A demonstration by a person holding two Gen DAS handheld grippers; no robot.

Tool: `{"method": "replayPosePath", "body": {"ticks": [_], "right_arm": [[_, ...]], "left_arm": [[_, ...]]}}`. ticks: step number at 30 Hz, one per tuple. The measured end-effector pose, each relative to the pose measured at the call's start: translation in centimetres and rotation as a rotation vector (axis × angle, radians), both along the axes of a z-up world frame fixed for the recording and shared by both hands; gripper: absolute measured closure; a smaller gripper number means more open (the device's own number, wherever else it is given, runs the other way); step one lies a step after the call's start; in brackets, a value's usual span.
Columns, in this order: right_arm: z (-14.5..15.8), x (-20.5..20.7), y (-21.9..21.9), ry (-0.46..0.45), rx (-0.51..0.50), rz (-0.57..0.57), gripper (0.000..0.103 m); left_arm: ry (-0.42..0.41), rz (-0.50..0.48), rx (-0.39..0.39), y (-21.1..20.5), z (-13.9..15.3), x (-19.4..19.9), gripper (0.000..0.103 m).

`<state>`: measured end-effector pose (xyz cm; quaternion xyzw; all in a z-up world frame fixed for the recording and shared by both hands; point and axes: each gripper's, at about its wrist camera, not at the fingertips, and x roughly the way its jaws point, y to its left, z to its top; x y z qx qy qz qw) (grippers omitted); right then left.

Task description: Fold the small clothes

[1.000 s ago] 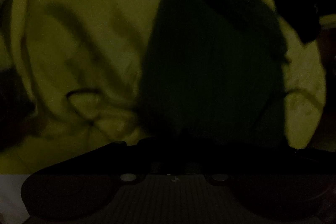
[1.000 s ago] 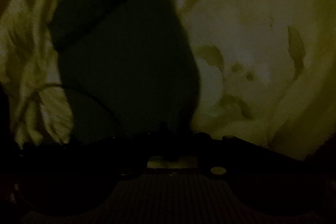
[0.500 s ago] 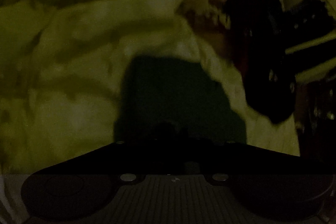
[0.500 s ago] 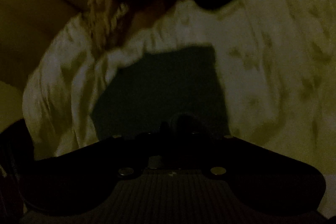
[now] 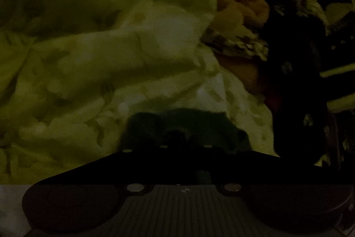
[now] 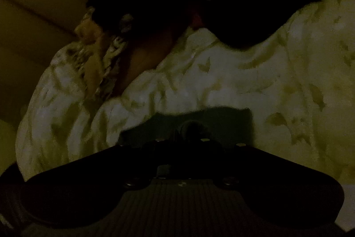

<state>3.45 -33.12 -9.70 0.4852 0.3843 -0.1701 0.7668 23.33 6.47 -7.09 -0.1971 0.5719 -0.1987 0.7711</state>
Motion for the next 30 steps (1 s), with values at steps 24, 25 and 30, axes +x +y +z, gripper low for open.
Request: {"method": "replayPosePath", "body": {"ticks": [24, 25, 30], "right_arm": [[-2.5, -2.4, 11.2, 0.116, -0.473, 0.546, 0.063], [-3.1, -2.2, 11.1, 0.151, -0.485, 0.545, 0.061], [-5.7, -2.5, 9.2, 0.210, -0.396, 0.470, 0.061]], "left_arm": [[-0.173, -0.300, 0.332, -3.1, -2.8, -9.2, 0.000], [-0.165, -0.294, 0.370, -3.1, -3.5, -9.0, 0.000], [-0.126, -0.305, 0.479, -2.7, -5.9, -6.8, 0.000]]}}
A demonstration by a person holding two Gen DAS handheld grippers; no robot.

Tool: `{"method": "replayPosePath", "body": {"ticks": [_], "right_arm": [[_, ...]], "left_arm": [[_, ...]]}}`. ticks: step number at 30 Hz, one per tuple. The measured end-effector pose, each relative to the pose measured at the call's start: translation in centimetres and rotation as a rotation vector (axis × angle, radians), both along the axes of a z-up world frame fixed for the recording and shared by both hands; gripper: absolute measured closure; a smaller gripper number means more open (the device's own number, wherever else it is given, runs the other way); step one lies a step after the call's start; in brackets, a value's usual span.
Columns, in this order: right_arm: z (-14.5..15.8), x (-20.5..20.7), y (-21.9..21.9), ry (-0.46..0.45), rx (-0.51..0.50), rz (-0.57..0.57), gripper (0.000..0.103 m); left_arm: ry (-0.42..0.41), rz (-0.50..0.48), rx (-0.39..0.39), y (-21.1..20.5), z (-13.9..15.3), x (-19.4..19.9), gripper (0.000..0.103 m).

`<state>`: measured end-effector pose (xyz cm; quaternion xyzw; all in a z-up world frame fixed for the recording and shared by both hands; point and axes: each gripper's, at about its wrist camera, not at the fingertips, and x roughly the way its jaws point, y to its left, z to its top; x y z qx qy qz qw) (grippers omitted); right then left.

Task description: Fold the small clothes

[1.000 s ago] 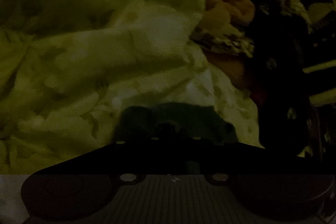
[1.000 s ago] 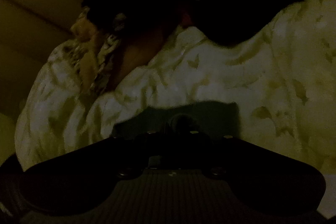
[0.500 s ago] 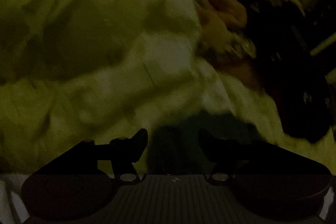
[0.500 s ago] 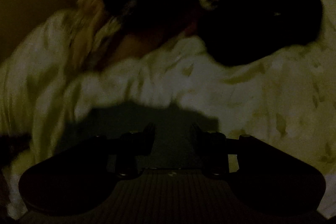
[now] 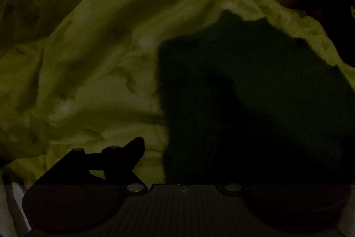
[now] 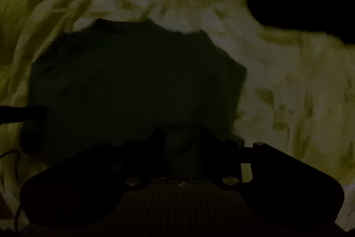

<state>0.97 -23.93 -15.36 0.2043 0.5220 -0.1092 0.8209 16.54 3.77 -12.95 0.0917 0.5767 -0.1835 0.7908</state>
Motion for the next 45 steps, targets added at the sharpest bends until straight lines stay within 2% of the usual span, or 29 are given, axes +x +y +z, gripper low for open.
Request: {"method": "replayPosePath", "body": {"ticks": [2, 6, 8, 9, 12, 16, 23, 26, 30, 32, 35, 38, 41, 45], "right_arm": [[0.0, -0.2, -0.6, -0.004, 0.048, -0.051, 0.059], [1.3, -1.6, -1.4, -0.054, 0.103, -0.157, 0.055], [2.2, -3.2, -2.2, -0.086, 0.125, -0.235, 0.047], [2.5, -4.1, -2.5, -0.096, 0.134, -0.272, 0.046], [2.9, -6.7, -3.3, -0.111, 0.150, -0.324, 0.045], [2.3, -10.0, -3.7, -0.073, 0.149, -0.367, 0.043], [1.6, -14.3, -4.2, -0.061, 0.200, -0.473, 0.039], [1.5, -15.4, -4.6, -0.077, 0.227, -0.518, 0.038], [1.6, -16.3, -5.1, -0.086, 0.237, -0.523, 0.038], [1.6, -16.7, -5.4, -0.088, 0.241, -0.531, 0.036], [1.4, -17.2, -5.6, -0.091, 0.241, -0.541, 0.036], [1.2, -17.5, -6.0, -0.091, 0.249, -0.556, 0.036], [1.2, -18.0, -6.5, -0.103, 0.258, -0.576, 0.035], [1.3, -18.1, -7.6, -0.128, 0.275, -0.603, 0.034]], "left_arm": [[0.011, -0.009, -0.006, 0.4, 0.0, 0.5, 0.000], [-0.060, -0.034, 0.036, 0.9, 1.6, -0.4, 0.000], [-0.117, -0.056, 0.003, 0.3, 3.5, -1.5, 0.000], [-0.148, -0.086, -0.026, 0.1, 4.4, -2.4, 0.000], [-0.245, -0.258, -0.073, -2.6, 6.7, -5.6, 0.000], [-0.369, -0.534, -0.056, -8.2, 7.2, -10.2, 0.000], [-0.442, -0.934, 0.003, -16.5, 4.5, -18.4, 0.000], [-0.470, -1.053, 0.045, -18.6, 2.5, -21.0, 0.000], [-0.494, -1.151, 0.133, -21.0, -0.1, -23.1, 0.000], [-0.495, -1.176, 0.172, -21.8, -1.0, -23.9, 0.000], [-0.513, -1.218, 0.276, -22.9, -3.1, -24.2, 0.000], [-0.511, -1.200, 0.302, -24.1, -3.5, -23.1, 0.001], [-0.364, -1.015, 0.171, -24.4, -1.5, -19.8, 0.015], [-0.138, -0.672, -0.063, -22.1, 1.0, -14.1, 0.018]]}}
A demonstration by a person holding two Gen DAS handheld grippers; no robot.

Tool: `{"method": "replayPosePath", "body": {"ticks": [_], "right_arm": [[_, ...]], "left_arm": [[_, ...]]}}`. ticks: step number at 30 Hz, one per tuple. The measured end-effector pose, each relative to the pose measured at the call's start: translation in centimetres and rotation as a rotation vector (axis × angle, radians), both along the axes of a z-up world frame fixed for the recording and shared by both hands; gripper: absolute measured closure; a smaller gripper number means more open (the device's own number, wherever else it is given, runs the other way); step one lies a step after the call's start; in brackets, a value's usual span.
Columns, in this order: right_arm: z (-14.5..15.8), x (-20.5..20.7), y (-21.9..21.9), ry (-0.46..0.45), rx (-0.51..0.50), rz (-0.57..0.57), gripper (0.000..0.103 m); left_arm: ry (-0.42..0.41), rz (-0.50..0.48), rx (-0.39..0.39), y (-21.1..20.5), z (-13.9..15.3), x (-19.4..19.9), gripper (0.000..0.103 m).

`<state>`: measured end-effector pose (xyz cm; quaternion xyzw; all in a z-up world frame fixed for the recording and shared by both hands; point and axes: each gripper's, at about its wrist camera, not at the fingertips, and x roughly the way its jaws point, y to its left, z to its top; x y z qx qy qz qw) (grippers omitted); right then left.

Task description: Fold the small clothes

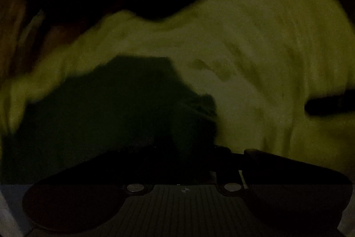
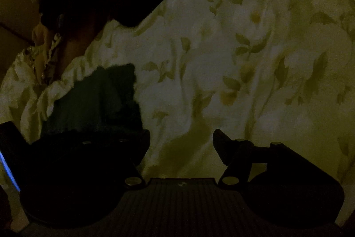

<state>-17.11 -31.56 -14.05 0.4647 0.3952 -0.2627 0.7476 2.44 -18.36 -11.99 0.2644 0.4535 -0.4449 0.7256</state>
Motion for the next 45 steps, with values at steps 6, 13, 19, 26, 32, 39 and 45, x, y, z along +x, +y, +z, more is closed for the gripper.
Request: {"method": "replayPosePath", "body": {"ticks": [6, 13, 19, 26, 32, 39, 45], "right_arm": [[-1.3, 2.6, -2.6, -0.178, 0.208, -0.075, 0.022], [-5.2, 10.7, -3.6, -0.220, 0.401, -0.079, 0.015], [-7.5, 14.6, -2.6, -0.189, 0.463, -0.093, 0.015], [-7.5, 15.7, -2.0, -0.183, 0.429, -0.058, 0.032], [-6.3, 16.1, -1.6, -0.177, 0.337, -0.001, 0.067], [-3.1, 16.9, -0.6, -0.186, 0.229, 0.058, 0.076], [1.6, 18.2, 1.7, -0.262, 0.158, 0.146, 0.079]], "left_arm": [[0.183, 0.200, -0.166, 3.7, 1.7, 3.4, 0.018], [0.199, 0.216, -0.193, 4.3, 2.2, 3.3, 0.017], [0.224, 0.235, -0.201, 4.8, 2.2, 3.4, 0.018], [0.226, 0.228, -0.195, 4.8, 2.0, 3.5, 0.018], [0.225, 0.239, -0.195, 4.9, 2.1, 3.4, 0.017], [0.208, 0.256, -0.219, 5.7, 3.4, 3.4, 0.017], [0.162, 0.348, -0.312, 9.6, 6.8, 3.6, 0.017]]}}
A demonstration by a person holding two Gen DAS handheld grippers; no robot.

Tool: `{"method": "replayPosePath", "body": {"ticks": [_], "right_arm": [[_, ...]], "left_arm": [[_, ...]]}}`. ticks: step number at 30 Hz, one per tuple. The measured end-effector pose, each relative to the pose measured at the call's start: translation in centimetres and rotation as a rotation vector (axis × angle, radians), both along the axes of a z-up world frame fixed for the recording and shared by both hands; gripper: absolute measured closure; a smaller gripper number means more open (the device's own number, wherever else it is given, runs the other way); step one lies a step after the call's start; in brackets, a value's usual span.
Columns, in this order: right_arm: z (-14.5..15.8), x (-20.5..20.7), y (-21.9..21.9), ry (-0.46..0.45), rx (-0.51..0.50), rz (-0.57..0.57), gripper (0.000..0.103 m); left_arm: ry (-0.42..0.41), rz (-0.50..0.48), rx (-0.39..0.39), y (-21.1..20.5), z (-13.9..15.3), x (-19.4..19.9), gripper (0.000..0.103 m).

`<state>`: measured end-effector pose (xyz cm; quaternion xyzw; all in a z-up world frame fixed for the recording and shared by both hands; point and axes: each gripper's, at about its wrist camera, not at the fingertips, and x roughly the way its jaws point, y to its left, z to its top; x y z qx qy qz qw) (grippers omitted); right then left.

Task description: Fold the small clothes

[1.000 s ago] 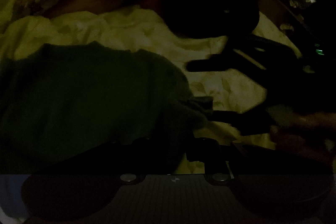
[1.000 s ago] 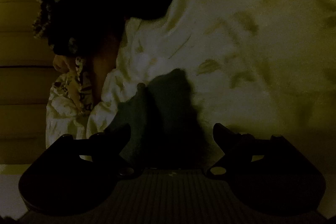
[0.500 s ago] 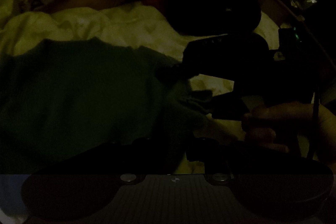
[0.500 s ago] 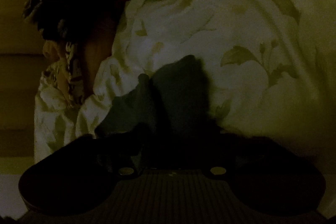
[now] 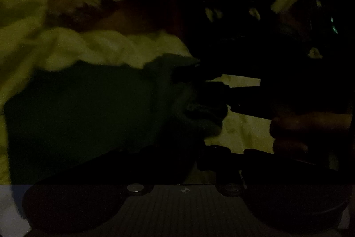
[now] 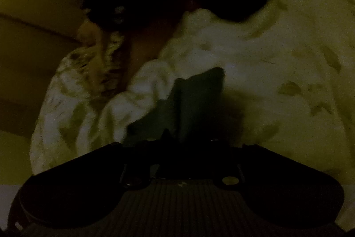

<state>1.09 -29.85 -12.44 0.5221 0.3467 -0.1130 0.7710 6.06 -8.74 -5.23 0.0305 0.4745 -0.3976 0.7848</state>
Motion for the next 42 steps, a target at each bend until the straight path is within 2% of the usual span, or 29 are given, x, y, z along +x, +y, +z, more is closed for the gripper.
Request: {"method": "replayPosePath", "body": {"ticks": [5, 11, 14, 18, 19, 20, 24, 26, 28, 30, 32, 35, 37, 38, 40, 42], "right_arm": [[3.8, 3.2, 3.6, -0.055, -0.048, 0.115, 0.081], [5.9, 8.3, 10.2, -0.082, -0.123, 0.296, 0.086], [5.5, 10.7, 13.4, -0.064, -0.132, 0.364, 0.092], [4.1, 13.1, 17.1, -0.009, -0.150, 0.455, 0.093], [3.6, 13.6, 17.9, 0.002, -0.148, 0.481, 0.101], [3.0, 14.0, 18.7, 0.020, -0.139, 0.507, 0.101], [0.8, 14.3, 21.4, 0.103, -0.179, 0.574, 0.101], [-0.1, 14.1, 21.9, 0.141, -0.194, 0.575, 0.100], [-0.2, 13.5, 21.7, 0.134, -0.167, 0.565, 0.096], [0.6, 12.8, 21.1, 0.100, -0.149, 0.551, 0.084], [2.2, 11.5, 20.3, 0.041, -0.166, 0.532, 0.059], [4.2, 10.1, 18.8, 0.001, -0.242, 0.495, 0.055], [5.2, 9.0, 17.4, -0.001, -0.293, 0.439, 0.050], [5.3, 8.3, 16.5, 0.006, -0.297, 0.404, 0.043], [4.9, 7.1, 14.8, 0.039, -0.278, 0.356, 0.038], [4.3, 5.7, 13.5, 0.066, -0.261, 0.332, 0.038]], "left_arm": [[-0.002, 0.171, -0.054, 6.0, 1.9, 0.6, 0.018], [0.058, 0.399, -0.065, 13.1, 1.7, 2.0, 0.018], [0.095, 0.481, -0.050, 15.8, 0.7, 2.7, 0.019], [0.144, 0.566, -0.031, 19.1, -1.4, 3.3, 0.022], [0.164, 0.588, -0.018, 19.8, -2.2, 3.4, 0.024], [0.173, 0.607, -0.002, 20.4, -2.8, 3.4, 0.029], [0.254, 0.649, 0.053, 22.7, -6.1, 4.1, 0.027], [0.249, 0.644, 0.076, 23.2, -6.7, 4.4, 0.026], [0.223, 0.643, 0.068, 23.6, -6.3, 4.7, 0.018], [0.219, 0.632, 0.022, 24.0, -5.5, 5.0, 0.000], [0.190, 0.621, 0.003, 23.8, -4.3, 5.3, 0.000], [0.115, 0.569, -0.039, 22.6, -2.0, 5.7, 0.000], [0.056, 0.487, -0.072, 21.2, -0.5, 5.7, 0.000], [0.027, 0.439, -0.074, 20.3, 0.2, 5.7, 0.000], [-0.030, 0.310, -0.070, 18.2, 1.2, 5.2, 0.000], [-0.068, 0.189, -0.014, 15.9, 1.2, 4.6, 0.000]]}}
